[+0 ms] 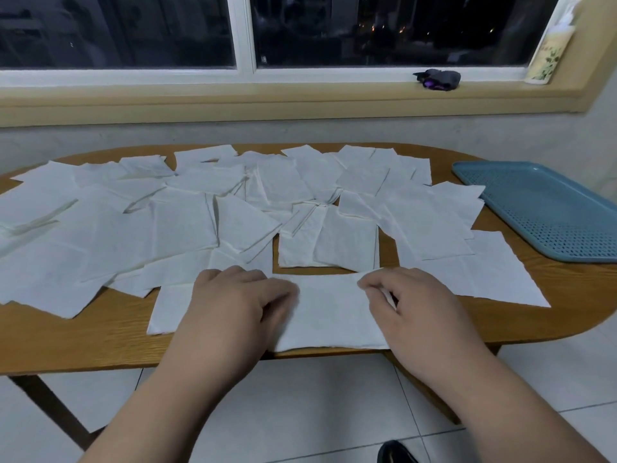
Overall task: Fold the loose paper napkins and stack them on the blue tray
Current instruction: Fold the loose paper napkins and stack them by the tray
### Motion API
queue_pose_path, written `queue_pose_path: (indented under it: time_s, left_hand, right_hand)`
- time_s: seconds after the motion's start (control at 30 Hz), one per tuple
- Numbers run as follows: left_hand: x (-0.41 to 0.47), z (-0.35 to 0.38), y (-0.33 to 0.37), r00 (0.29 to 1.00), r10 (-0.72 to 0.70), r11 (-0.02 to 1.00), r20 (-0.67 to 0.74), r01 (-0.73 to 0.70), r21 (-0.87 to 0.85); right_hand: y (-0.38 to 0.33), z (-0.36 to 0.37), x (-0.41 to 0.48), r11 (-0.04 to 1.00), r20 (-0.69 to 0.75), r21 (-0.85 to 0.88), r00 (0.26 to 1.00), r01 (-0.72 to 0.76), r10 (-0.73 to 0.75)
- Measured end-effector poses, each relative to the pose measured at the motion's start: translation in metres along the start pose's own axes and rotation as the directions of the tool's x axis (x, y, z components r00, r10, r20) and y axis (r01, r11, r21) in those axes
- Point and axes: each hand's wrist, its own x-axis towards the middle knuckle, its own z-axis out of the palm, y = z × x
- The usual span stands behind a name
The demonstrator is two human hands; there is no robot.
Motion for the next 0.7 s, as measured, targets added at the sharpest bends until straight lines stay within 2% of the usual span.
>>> queue_pose_path:
  time_s: [0.07, 0.17, 0.27, 0.33, 0.4, 0.5, 0.7]
  left_hand:
    - [0.000, 0.004, -0.002, 0.999, 0.003, 0.999, -0.037, -0.001, 0.044]
    - [-0.002, 0.000, 0.001, 0.995, -0.030, 0.998, -0.098, 0.035, 0.054]
    - [-0.007, -0.006, 0.014, 0.995, 0.092, 0.996, -0.050, -0.092, -0.005]
    - [-0.011, -0.003, 0.021, 0.985, 0.170, 0.985, 0.029, -0.170, -0.011]
    - [-0.014, 0.001, 0.020, 0.982, 0.167, 0.986, 0.089, -0.166, -0.028]
    - [-0.019, 0.001, 0.015, 0.976, 0.172, 0.984, 0.136, -0.164, -0.068]
    - [-0.026, -0.006, 0.001, 0.960, 0.214, 0.967, 0.178, -0.182, -0.177]
  right_hand:
    - [0.001, 0.003, 0.001, 0.996, -0.001, -0.085, 0.999, 0.037, -0.037]
    - [0.002, 0.006, -0.001, 0.990, -0.036, -0.118, 0.997, 0.070, -0.075]
    - [0.004, 0.007, -0.003, 0.990, -0.139, -0.136, 0.989, 0.030, -0.049]
    - [0.004, 0.007, -0.004, 0.989, -0.173, -0.138, 0.981, 0.062, -0.085]
    - [0.001, 0.007, -0.004, 0.986, -0.107, -0.119, 0.986, 0.118, -0.130]
    - [-0.002, 0.002, -0.005, 0.981, 0.056, -0.142, 0.991, 0.129, -0.122]
    - [-0.003, -0.008, -0.009, 0.983, 0.084, -0.147, 0.992, 0.109, -0.098]
